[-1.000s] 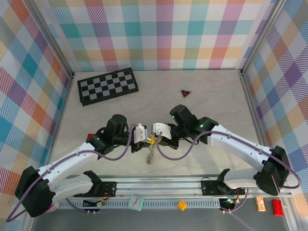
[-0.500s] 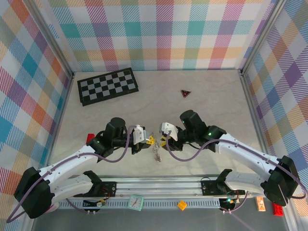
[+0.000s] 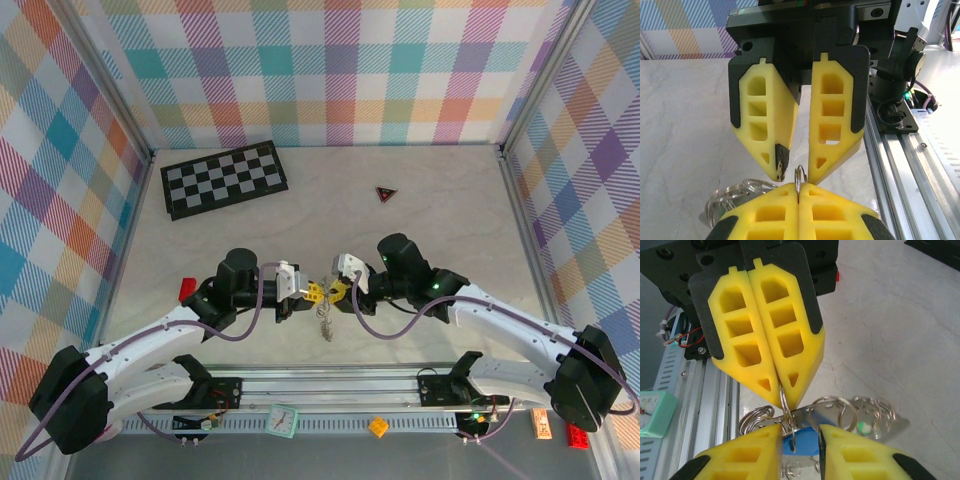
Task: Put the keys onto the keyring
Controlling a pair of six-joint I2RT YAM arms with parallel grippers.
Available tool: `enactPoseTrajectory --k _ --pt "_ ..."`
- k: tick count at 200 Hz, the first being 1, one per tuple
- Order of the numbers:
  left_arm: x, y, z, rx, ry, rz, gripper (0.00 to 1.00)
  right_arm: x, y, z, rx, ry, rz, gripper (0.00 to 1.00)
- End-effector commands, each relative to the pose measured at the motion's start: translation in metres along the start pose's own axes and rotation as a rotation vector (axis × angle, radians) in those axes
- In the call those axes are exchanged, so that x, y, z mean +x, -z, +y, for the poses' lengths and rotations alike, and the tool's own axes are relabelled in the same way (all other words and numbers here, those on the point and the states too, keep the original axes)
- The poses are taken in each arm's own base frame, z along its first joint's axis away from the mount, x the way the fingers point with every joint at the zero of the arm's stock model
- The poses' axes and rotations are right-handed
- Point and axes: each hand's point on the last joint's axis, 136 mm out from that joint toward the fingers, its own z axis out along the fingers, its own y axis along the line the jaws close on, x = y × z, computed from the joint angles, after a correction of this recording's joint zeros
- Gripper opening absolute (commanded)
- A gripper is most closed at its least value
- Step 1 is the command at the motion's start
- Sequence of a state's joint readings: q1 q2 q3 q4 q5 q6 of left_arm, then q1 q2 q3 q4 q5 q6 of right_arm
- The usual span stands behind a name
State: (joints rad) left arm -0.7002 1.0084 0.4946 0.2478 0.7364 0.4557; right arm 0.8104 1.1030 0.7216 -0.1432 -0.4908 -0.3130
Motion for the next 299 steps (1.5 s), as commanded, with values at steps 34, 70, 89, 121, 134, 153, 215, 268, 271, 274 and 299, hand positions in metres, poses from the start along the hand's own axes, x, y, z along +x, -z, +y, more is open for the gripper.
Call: enactPoseTrajectory --k 34,70,89,121,134,153,215,268,271,274,299 --pt "-0.024 0.001 -0.008 0.044 -0.051 -0.094 0.00 -0.015 0.002 0.008 -0.056 0.024 -0.081 0.16" --pt "-0.025 0.001 -0.008 0.046 -0.050 -0.099 0.00 -0.017 0.001 0.009 -0.066 0.036 -0.084 0.01" --pt "-0.022 0.001 -0.003 0.018 -0.040 -0.075 0.07 -0.015 0.003 0.008 -0.059 0.052 -0.060 0.00" --pt "-0.008 0.003 0.002 -0.007 -0.044 0.042 0.18 -0.011 0.008 0.006 -0.042 0.089 0.031 0.00" --pt "-0.005 0.003 0.003 -0.006 -0.049 0.077 0.18 -0.007 0.009 0.005 -0.037 0.102 0.081 0.00" --pt "-0.003 0.003 0.004 0.003 -0.055 0.110 0.17 -0.006 0.011 0.004 -0.038 0.128 0.139 0.00" --pt "-0.009 -0.002 0.007 0.028 -0.070 0.123 0.17 -0.016 0.011 0.003 -0.033 0.229 0.214 0.00" --pt "-0.014 -0.003 0.007 0.046 -0.077 0.124 0.14 -0.018 0.006 0.004 -0.027 0.289 0.264 0.00" --pt "-0.014 -0.003 0.007 0.046 -0.078 0.123 0.14 -0.018 0.005 0.005 -0.027 0.291 0.267 0.00" --pt "-0.014 -0.003 0.007 0.047 -0.078 0.122 0.13 -0.018 0.005 0.005 -0.026 0.292 0.270 0.00" --pt "-0.016 -0.004 0.006 0.055 -0.079 0.119 0.08 -0.024 0.004 0.007 -0.031 0.287 0.252 0.00"
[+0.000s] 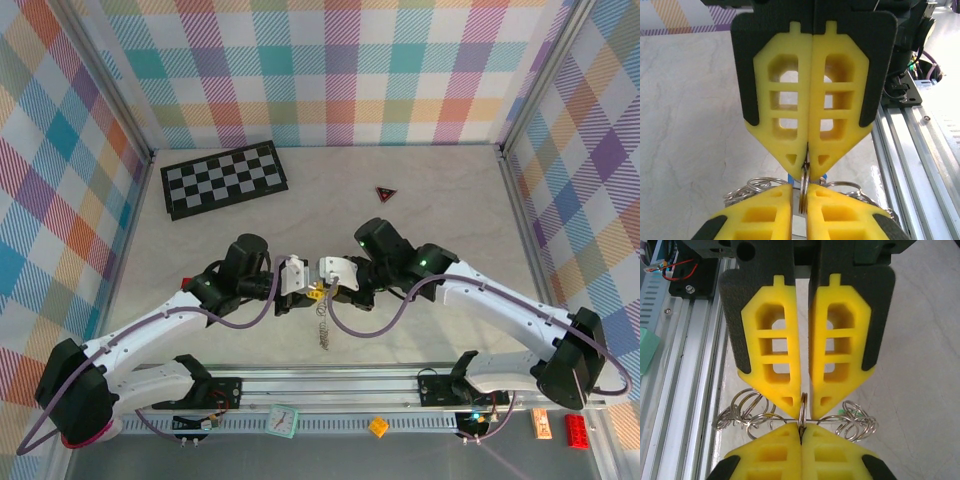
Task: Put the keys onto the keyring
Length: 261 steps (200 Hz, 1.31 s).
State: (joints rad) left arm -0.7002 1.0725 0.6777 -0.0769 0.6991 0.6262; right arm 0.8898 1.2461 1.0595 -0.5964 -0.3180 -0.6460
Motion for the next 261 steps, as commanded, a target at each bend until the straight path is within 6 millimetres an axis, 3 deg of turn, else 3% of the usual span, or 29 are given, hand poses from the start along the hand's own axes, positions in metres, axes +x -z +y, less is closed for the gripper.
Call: enactPoseTrajectory --k 1,13,46,109,158,193,261 --pt "-0.018 0.001 -0.001 0.022 -0.047 -0.038 0.07 -0.014 0.004 0.003 -0.017 0.036 -0.030 0.00" --pt "-0.017 0.001 -0.002 0.025 -0.045 -0.039 0.03 -0.019 0.006 0.004 -0.013 0.022 -0.065 0.00" --pt "-0.018 0.002 -0.004 0.020 -0.041 -0.062 0.00 -0.017 0.014 -0.003 0.026 -0.079 -0.161 0.22" --pt "-0.018 0.002 -0.007 0.011 -0.031 -0.124 0.00 0.006 0.009 -0.002 0.033 -0.180 -0.181 0.27" --pt "-0.019 0.002 -0.008 0.012 -0.033 -0.131 0.00 0.003 0.005 -0.002 0.011 -0.180 -0.198 0.23" --pt "-0.020 0.003 -0.008 0.009 -0.035 -0.133 0.00 0.003 0.004 -0.001 0.001 -0.180 -0.191 0.09" --pt "-0.020 0.004 -0.008 0.005 -0.045 -0.145 0.00 0.024 0.006 -0.007 0.030 -0.199 -0.129 0.01"
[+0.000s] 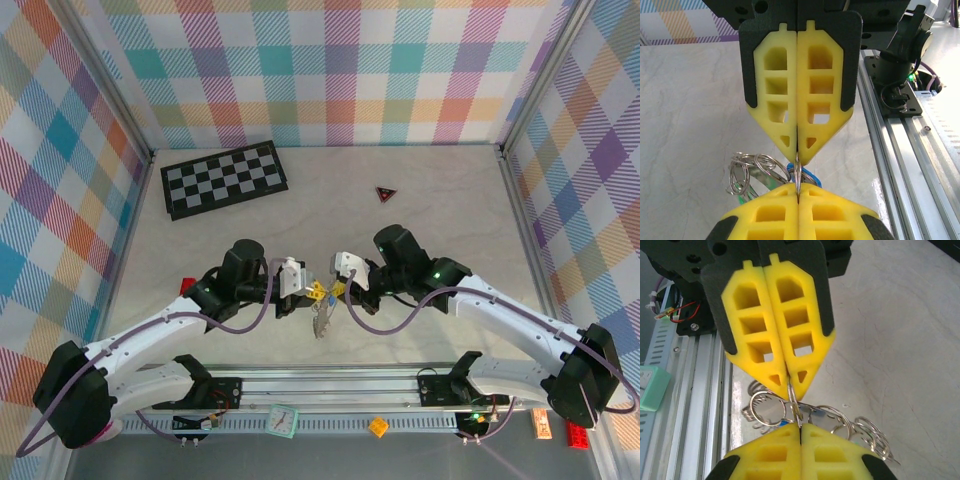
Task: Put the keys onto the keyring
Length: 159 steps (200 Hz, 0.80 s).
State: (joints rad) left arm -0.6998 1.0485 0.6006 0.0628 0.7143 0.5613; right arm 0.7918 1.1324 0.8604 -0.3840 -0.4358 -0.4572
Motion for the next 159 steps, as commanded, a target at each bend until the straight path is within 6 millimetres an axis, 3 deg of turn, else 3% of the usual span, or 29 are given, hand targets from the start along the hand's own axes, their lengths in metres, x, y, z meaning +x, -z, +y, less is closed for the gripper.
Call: enactPoseTrajectory --k 1,86,122,159 --pt "-0.020 0.003 -0.006 0.023 -0.052 -0.080 0.00 0.009 0.002 -0.003 0.003 -0.006 0.022 0.01" --pt "-0.022 0.000 -0.006 0.033 -0.048 -0.104 0.00 -0.001 -0.012 0.000 -0.069 -0.050 -0.047 0.01" --pt "-0.020 0.001 -0.007 0.028 -0.044 -0.103 0.00 0.000 -0.004 -0.002 -0.024 -0.035 -0.057 0.19" --pt "-0.020 0.000 -0.006 0.026 -0.036 -0.111 0.00 -0.005 0.002 0.005 -0.035 0.010 -0.104 0.25"
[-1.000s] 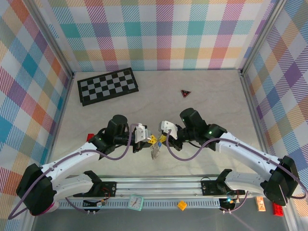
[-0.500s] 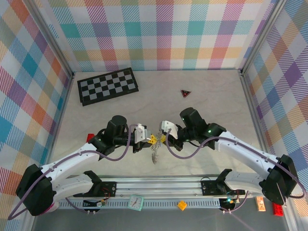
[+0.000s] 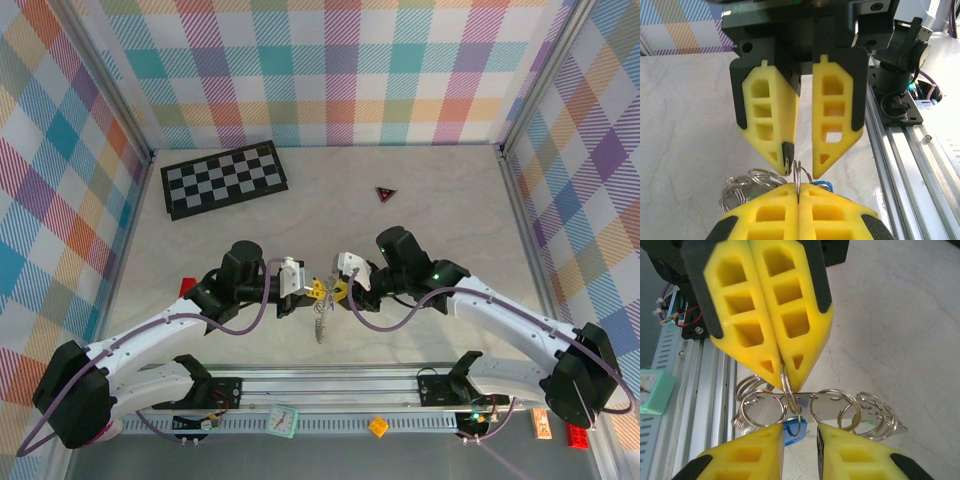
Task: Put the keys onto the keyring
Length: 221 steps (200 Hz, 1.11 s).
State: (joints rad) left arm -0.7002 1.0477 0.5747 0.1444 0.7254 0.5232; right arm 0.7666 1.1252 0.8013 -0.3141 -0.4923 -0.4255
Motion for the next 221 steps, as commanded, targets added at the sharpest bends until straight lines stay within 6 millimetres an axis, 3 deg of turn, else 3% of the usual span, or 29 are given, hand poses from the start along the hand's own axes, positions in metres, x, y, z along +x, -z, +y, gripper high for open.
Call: enactPoseTrajectory --k 1,97,120,156,186,221 --pt "-0.015 0.001 -0.007 0.035 -0.035 -0.068 0.00 -0.011 0.005 0.004 -0.012 0.046 -0.065 0.25" --pt "-0.015 -0.001 -0.006 0.033 -0.019 -0.092 0.00 -0.021 0.000 0.004 -0.028 0.064 -0.134 0.24" --pt "-0.016 -0.001 -0.006 0.028 -0.018 -0.099 0.00 -0.022 -0.001 0.005 -0.034 0.060 -0.138 0.18" --pt "-0.015 -0.002 -0.003 0.012 -0.009 -0.094 0.00 -0.023 0.000 0.004 -0.033 0.068 -0.136 0.01" --pt "-0.007 0.000 0.000 -0.012 -0.011 -0.038 0.19 -0.020 0.004 0.002 -0.013 0.086 -0.079 0.00" --pt "-0.004 0.003 0.000 -0.018 -0.020 0.012 0.24 -0.011 0.008 -0.001 0.002 0.126 0.032 0.00"
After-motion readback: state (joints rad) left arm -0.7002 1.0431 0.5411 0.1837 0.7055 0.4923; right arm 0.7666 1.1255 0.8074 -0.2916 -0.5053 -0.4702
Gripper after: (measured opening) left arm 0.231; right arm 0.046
